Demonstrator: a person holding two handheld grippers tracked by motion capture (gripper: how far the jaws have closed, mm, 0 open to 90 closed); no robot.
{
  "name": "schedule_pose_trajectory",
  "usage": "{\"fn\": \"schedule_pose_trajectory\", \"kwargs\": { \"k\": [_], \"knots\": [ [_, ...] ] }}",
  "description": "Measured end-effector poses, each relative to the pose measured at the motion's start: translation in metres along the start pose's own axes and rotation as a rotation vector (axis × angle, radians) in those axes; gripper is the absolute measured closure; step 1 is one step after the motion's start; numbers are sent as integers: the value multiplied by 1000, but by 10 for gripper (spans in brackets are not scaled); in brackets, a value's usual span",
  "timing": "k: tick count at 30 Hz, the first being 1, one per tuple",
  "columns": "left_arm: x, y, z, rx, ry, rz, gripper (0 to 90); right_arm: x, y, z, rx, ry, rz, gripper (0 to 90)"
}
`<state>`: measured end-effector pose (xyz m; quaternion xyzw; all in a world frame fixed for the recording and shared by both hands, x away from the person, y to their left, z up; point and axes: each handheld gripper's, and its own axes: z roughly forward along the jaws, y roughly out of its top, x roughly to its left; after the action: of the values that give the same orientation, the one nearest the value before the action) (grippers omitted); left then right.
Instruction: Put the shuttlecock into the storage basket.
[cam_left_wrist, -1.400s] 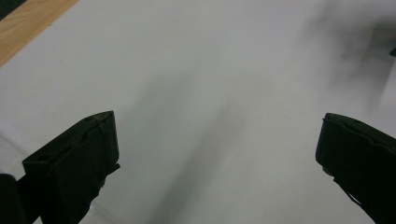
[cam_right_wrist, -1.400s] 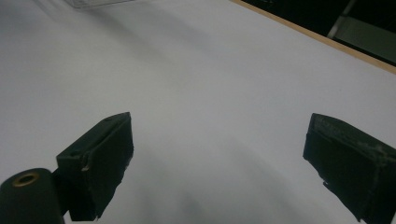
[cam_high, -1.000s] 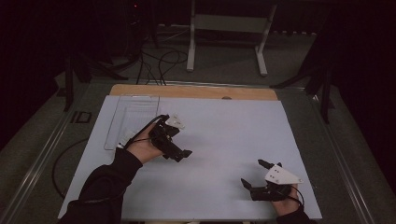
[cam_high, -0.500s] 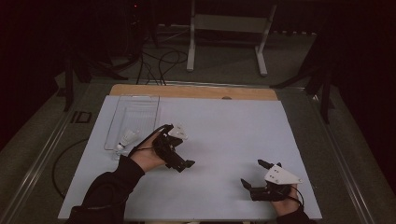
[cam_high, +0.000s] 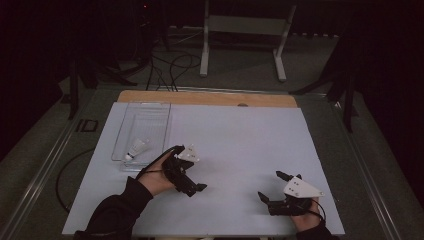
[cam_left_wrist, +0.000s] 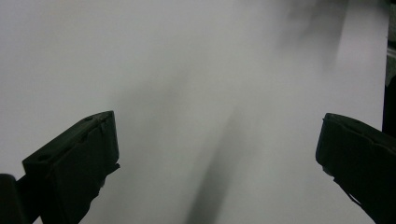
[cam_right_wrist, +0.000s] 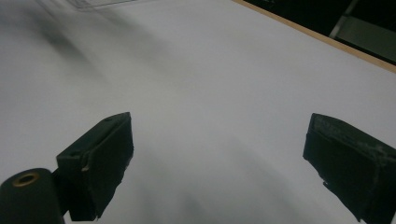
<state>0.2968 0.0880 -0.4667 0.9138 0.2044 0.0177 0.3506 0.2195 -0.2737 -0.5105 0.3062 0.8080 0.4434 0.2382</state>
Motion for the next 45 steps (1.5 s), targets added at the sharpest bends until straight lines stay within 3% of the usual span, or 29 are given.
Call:
{"fn": "schedule_pose_trajectory", "kwargs": {
  "k": [14,20,27,35,45],
  "knots": [
    [-9,-42,-2,7,-20,-8,0,0,0,0,1,0,1,83],
    [-12,-57,-7,0,-26,-41,0,0,0,0,2,-1,1,83],
    [-13,-73,-12,-9,-29,-53,0,0,0,1,3,0,-1,83],
    [-16,-90,-18,-19,22,-68,0,1,0,1,7,-1,1,83],
    [-18,-108,-22,-32,48,-95,0,1,-1,1,11,1,0,83]
  ]
}}
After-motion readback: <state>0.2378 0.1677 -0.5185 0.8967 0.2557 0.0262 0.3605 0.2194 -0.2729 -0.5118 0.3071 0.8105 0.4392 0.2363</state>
